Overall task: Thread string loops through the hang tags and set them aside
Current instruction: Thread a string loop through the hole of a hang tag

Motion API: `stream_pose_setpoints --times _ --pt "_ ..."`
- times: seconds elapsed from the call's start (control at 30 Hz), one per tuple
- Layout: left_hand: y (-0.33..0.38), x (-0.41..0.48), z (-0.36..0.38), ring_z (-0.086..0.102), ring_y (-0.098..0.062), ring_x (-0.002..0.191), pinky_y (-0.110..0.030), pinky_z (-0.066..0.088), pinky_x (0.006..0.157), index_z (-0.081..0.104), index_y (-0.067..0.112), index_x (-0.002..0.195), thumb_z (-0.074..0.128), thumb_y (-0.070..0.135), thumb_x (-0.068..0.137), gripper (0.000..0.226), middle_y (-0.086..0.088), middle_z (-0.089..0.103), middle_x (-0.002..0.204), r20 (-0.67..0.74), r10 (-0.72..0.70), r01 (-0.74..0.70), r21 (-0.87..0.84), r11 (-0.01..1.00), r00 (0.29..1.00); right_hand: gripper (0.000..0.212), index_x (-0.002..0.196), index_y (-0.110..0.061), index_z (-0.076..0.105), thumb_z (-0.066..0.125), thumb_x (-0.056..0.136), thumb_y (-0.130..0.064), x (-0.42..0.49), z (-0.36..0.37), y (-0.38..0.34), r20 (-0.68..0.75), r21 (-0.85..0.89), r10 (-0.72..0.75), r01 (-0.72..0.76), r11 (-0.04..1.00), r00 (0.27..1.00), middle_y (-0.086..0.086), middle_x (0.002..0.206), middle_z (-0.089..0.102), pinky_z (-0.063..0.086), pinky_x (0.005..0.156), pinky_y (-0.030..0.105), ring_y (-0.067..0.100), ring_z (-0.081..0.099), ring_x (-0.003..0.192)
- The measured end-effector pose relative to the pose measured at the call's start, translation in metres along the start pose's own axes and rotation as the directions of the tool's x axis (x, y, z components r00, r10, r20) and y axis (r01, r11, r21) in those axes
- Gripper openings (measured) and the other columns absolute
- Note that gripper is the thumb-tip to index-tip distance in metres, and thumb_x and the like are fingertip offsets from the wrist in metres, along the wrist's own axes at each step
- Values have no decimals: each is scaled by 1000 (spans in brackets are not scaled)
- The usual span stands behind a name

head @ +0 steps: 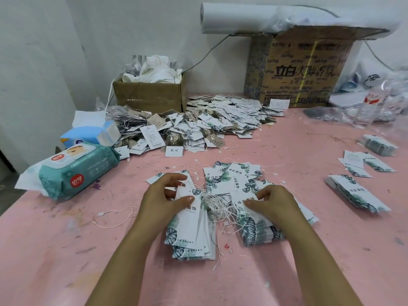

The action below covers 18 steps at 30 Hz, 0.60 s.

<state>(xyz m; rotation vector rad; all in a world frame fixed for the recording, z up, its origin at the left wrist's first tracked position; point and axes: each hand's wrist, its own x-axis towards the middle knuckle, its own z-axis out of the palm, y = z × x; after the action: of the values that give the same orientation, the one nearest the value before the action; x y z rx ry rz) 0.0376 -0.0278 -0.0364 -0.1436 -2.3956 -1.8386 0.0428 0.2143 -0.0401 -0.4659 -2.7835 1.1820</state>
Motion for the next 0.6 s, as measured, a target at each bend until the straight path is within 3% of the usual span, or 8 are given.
stream_pose_setpoints --times 0.1,0.17,0.27,0.4,0.5,0.6 --pt "5 -2 2 46 -2 56 -17 47 57 64 28 94 77 -1 71 39 3 60 93 14 -17 18 -89 996 1000 29 71 -11 55 79 71 -28 2 -1 3 22 87 4 -6 996 1000 -6 54 46 30 41 20 10 40 45" --pt "7 -3 2 51 -2 58 -17 48 56 65 24 94 75 -3 71 36 -1 60 90 17 -34 36 -140 990 999 37 60 -11 44 77 73 -22 2 -1 4 35 164 -27 21 986 999 -10 39 29 21 31 16 7 25 32" --pt "8 -4 3 55 -8 61 -21 49 56 65 20 95 75 -1 72 33 -4 63 81 19 -55 58 -177 982 998 50 54 -17 29 72 79 -19 1 -3 5 39 217 -60 50 975 997 -11 37 13 11 32 15 9 13 32" --pt "7 -5 4 54 1 47 -11 40 44 63 13 99 71 -1 76 28 7 61 52 43 -36 43 -185 982 998 43 58 -11 34 69 81 -19 1 -5 6 60 245 -37 21 969 998 -9 36 15 11 32 15 12 15 29" --pt "5 -4 5 54 -5 50 -13 38 45 63 18 98 70 4 79 24 9 55 48 34 -33 38 -159 987 999 36 59 -7 42 68 82 -18 1 -6 6 61 245 -37 21 969 997 -4 36 20 16 37 17 14 19 31" --pt "4 -4 6 56 -15 57 -20 40 49 63 27 94 70 11 81 22 2 60 59 9 -39 40 -137 990 999 32 60 -9 45 66 83 -17 1 -8 5 11 240 -55 51 970 998 3 46 22 17 52 25 18 20 46"
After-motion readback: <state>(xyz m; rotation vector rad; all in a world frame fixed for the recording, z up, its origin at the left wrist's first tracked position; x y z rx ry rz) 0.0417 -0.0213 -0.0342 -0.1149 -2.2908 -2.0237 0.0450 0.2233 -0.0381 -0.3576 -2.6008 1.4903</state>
